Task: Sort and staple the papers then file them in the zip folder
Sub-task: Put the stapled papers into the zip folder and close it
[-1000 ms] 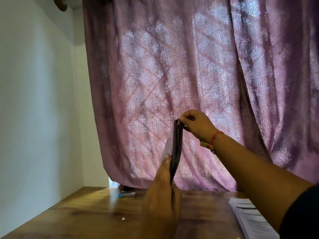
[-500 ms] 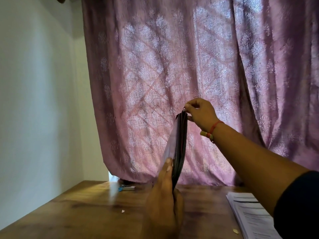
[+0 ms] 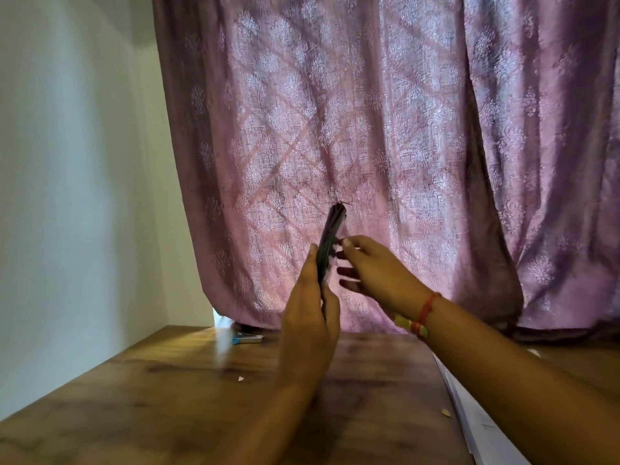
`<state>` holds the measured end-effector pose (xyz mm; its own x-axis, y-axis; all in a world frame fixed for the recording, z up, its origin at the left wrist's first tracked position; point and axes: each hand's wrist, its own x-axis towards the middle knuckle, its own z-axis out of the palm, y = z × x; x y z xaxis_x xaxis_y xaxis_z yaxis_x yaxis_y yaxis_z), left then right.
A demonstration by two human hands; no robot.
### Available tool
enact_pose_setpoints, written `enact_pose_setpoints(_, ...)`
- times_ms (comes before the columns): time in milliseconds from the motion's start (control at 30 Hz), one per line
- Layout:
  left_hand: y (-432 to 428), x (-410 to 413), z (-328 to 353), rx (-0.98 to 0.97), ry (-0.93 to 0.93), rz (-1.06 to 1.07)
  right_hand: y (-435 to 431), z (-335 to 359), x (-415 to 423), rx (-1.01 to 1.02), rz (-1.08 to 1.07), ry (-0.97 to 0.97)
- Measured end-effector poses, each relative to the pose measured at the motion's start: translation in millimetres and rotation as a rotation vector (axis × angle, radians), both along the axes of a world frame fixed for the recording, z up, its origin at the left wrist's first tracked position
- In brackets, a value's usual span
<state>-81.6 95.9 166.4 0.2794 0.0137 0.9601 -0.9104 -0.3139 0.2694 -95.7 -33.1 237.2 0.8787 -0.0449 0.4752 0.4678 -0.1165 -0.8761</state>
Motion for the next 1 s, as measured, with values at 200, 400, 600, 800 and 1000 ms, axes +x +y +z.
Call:
enact_pose_setpoints(200, -10.7, 10.8, 6.6, -0.113, 0.172, -0.142, 11.3, -23.5, -15.7, -0.072, 0.194, -0.039)
enact_pose_setpoints(400, -2.3, 21.2, 10.8, -0.080, 0.317, -0.470, 1.3, -29.1, -3.3, -0.044, 0.180, -0.084)
enact_pose_setpoints(600, 5.1, 33.4, -5.4, 0.088, 0.338, -0.355, -0.6, -36.0, 16.7, -0.105, 0.140, -0.152)
enact_pose_setpoints(800, 7.5, 42.8, -29.3, 0.179, 0.336, -0.270, 5.1, -47.6, 29.9, -0.112, -0.014, -0.265)
enact_pose_setpoints(1000, 8.7, 54.2, -44.4, 0.109, 0.377, -0.205, 5.2, -65.0, 31.5, -0.098, -0.135, -0.324)
